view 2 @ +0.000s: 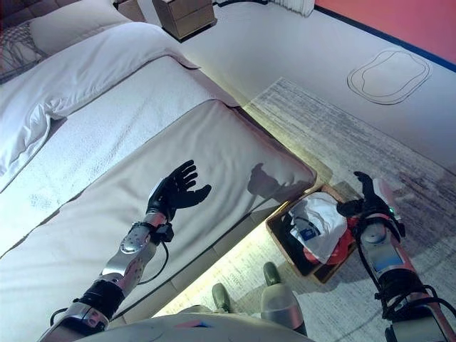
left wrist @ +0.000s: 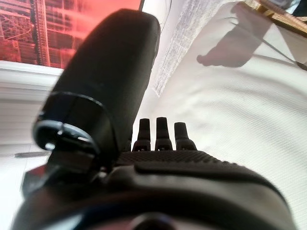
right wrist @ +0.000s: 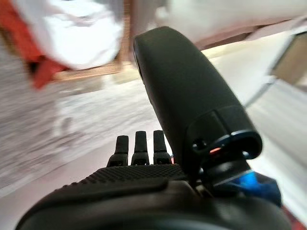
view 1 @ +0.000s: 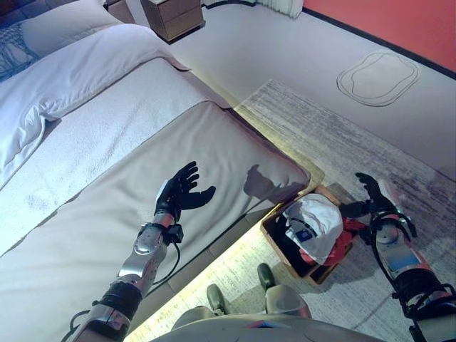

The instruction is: Pick up the clothes from the bed and place them into the basket

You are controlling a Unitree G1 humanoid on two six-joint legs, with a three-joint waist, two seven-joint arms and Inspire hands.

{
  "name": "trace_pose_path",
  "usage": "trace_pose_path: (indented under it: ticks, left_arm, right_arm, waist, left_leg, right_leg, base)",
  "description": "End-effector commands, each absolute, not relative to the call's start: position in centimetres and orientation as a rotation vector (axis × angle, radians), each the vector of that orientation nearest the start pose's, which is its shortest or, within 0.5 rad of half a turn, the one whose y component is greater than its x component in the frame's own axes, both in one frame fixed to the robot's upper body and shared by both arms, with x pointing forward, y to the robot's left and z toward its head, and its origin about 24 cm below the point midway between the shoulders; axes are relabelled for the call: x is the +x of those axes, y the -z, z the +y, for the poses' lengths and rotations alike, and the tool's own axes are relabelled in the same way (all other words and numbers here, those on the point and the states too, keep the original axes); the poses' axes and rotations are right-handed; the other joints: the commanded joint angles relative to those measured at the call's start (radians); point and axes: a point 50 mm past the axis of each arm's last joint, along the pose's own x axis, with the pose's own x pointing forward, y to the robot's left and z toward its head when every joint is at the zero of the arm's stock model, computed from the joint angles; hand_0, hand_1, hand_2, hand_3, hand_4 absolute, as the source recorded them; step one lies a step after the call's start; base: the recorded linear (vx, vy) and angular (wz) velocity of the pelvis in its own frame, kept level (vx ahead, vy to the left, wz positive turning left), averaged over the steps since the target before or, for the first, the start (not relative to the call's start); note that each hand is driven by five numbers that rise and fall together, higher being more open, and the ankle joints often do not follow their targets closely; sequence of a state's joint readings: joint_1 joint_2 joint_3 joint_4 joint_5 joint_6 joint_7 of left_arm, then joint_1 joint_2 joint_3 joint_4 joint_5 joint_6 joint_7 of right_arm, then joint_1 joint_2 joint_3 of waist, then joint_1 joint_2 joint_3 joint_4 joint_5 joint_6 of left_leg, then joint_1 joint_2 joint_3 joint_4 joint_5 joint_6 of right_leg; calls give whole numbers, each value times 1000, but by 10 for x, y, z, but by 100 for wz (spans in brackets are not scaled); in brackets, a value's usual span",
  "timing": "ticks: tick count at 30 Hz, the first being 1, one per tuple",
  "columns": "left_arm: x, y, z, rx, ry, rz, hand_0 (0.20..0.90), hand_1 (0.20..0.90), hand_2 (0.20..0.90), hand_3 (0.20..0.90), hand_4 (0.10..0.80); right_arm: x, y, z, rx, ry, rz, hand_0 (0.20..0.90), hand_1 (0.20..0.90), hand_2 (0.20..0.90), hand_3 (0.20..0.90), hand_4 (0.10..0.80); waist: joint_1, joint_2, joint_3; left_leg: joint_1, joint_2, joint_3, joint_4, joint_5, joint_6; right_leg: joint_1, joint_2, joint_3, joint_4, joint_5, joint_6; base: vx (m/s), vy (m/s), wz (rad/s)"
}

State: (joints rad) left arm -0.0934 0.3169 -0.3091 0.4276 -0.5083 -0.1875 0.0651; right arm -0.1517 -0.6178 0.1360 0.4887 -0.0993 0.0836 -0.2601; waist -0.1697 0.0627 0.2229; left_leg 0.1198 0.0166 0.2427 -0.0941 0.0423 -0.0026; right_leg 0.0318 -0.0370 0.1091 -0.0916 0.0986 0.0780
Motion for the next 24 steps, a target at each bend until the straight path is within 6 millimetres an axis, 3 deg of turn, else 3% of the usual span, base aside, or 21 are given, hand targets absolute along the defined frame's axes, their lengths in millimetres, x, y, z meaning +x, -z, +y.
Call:
trace_pose_path:
  ticks: [1, 4, 9, 16, 24]
  left_arm:
    - [261, 1, 174, -16, 94, 48, 900, 900, 900, 900, 800]
    - [255, 3, 170, 62, 123, 31, 900, 900, 900, 900, 800]
    - [246, 14, 180, 46, 62, 82, 900, 900, 900, 900, 800]
    - [225, 33, 195, 49, 25, 169, 900, 900, 900, 900, 800]
    - [216, 40, 196, 16, 44, 224, 900, 900, 900, 900, 800]
  right_arm:
    - [285, -50, -264, -771, 228, 53, 900, 900, 900, 900, 800]
    - [281, -42, -237, -753, 158, 3, 900, 900, 900, 900, 800]
    - [273, -38, -211, -735, 85, -83, 900, 900, 900, 900, 800]
    - [264, -32, -192, -742, -29, -106, 900, 900, 900, 900, 800]
    - [262, -30, -182, -704, -88, -93, 900, 900, 900, 900, 800]
  waist:
    - [46, -50, -76]
    - [71, -60, -79]
    - [108, -67, -84]
    - [164, -86, -99]
    - [191, -93, -102]
  left_leg:
    - [27, -1, -80, 23, -141, 15]
    - [19, -4, -118, 22, -134, 12]
    - [16, -4, -165, 13, -125, 8]
    - [16, 2, -207, 12, -112, 2]
    - [20, 3, -231, 14, -106, 3]
  right_leg:
    - [-28, -9, -34, 47, -44, 22]
    - [-16, -11, -46, 43, -51, 17]
    - [12, -20, -89, 35, -66, 12]
    - [52, -36, -167, 29, -85, 11]
    - [77, -40, -203, 33, -95, 9]
  base:
    - [33, -18, 26]
    - [22, -22, 32]
    - [44, 11, 35]
    - [72, -2, 32]
    - [46, 6, 18]
